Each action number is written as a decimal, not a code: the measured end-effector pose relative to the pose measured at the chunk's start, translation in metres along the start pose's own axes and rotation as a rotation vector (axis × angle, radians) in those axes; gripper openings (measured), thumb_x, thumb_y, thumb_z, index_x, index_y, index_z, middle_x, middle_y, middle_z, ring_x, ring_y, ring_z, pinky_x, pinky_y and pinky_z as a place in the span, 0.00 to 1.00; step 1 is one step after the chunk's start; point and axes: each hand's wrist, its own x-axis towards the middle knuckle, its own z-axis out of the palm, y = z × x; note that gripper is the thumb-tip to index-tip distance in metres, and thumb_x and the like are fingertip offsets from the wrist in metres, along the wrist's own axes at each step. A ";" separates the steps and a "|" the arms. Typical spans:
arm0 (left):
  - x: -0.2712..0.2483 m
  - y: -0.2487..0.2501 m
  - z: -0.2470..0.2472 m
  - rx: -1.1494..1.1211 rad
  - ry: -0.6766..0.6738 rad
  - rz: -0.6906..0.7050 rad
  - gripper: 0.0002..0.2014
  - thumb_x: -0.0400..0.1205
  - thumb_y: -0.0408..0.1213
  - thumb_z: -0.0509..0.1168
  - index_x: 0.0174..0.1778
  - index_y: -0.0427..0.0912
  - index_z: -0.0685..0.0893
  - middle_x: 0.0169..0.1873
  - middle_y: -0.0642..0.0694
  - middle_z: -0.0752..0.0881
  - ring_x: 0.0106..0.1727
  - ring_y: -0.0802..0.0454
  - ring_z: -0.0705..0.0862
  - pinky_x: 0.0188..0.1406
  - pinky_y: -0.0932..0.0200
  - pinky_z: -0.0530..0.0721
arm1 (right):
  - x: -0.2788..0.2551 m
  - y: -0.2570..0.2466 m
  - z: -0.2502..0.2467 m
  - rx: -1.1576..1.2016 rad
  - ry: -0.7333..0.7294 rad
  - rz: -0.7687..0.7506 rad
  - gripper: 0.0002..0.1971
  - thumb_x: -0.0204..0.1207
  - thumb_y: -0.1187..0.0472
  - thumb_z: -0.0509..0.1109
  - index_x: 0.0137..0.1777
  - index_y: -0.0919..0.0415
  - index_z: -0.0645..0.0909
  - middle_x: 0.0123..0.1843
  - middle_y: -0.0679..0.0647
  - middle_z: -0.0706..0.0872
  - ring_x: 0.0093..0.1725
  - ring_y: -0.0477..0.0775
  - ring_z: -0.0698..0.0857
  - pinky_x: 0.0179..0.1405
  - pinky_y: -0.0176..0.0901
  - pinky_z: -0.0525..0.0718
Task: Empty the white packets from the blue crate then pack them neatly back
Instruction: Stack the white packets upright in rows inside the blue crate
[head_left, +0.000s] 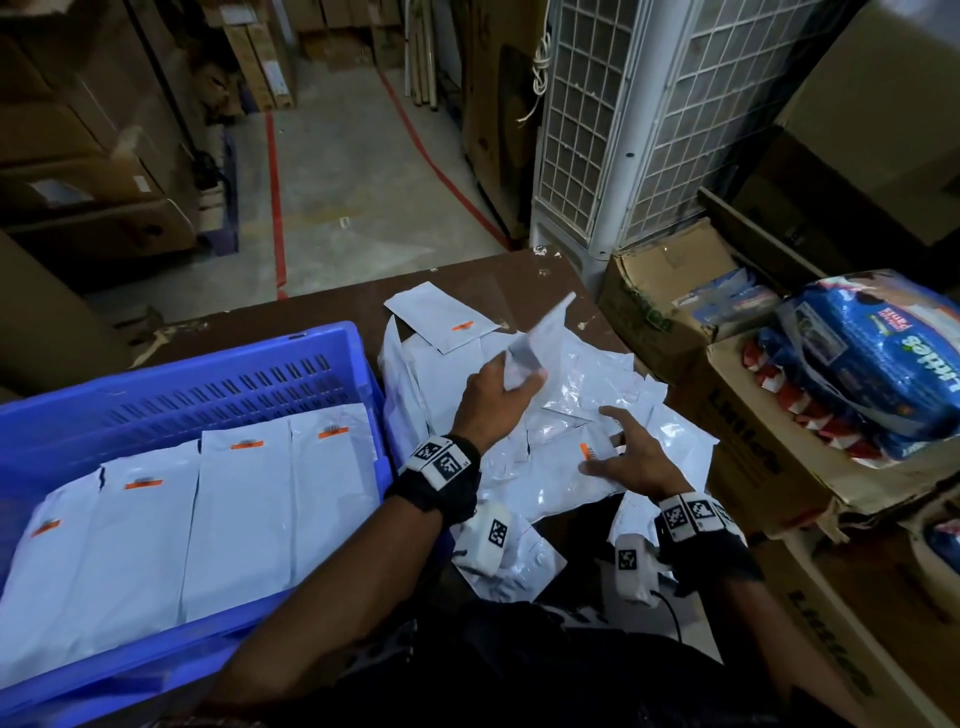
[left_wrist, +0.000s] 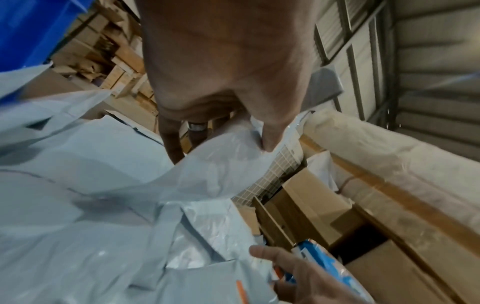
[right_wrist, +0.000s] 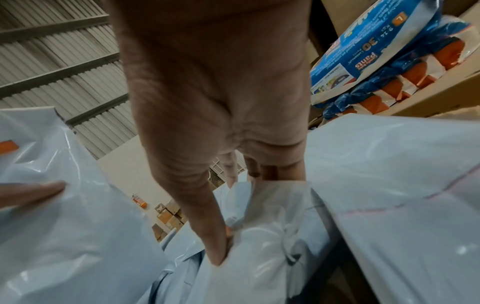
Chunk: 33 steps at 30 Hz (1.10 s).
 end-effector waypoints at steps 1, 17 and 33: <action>0.002 0.004 -0.001 -0.051 0.016 -0.018 0.23 0.80 0.56 0.68 0.67 0.48 0.80 0.60 0.53 0.86 0.61 0.51 0.84 0.63 0.52 0.82 | -0.001 -0.002 0.000 0.025 0.011 -0.017 0.42 0.65 0.60 0.86 0.75 0.40 0.68 0.56 0.57 0.81 0.55 0.59 0.83 0.45 0.48 0.85; 0.005 -0.022 -0.011 -0.247 0.030 -0.335 0.31 0.71 0.34 0.75 0.72 0.46 0.77 0.64 0.44 0.85 0.63 0.43 0.85 0.67 0.44 0.83 | 0.004 -0.013 -0.007 0.153 0.177 -0.167 0.18 0.74 0.66 0.79 0.62 0.50 0.85 0.48 0.55 0.90 0.49 0.54 0.87 0.35 0.39 0.84; -0.003 -0.032 0.000 0.572 0.127 -0.309 0.52 0.73 0.42 0.76 0.84 0.47 0.46 0.77 0.36 0.57 0.76 0.34 0.63 0.74 0.39 0.66 | 0.041 -0.078 -0.036 -0.286 0.089 -0.329 0.11 0.71 0.66 0.78 0.54 0.57 0.91 0.47 0.53 0.93 0.39 0.52 0.90 0.45 0.51 0.91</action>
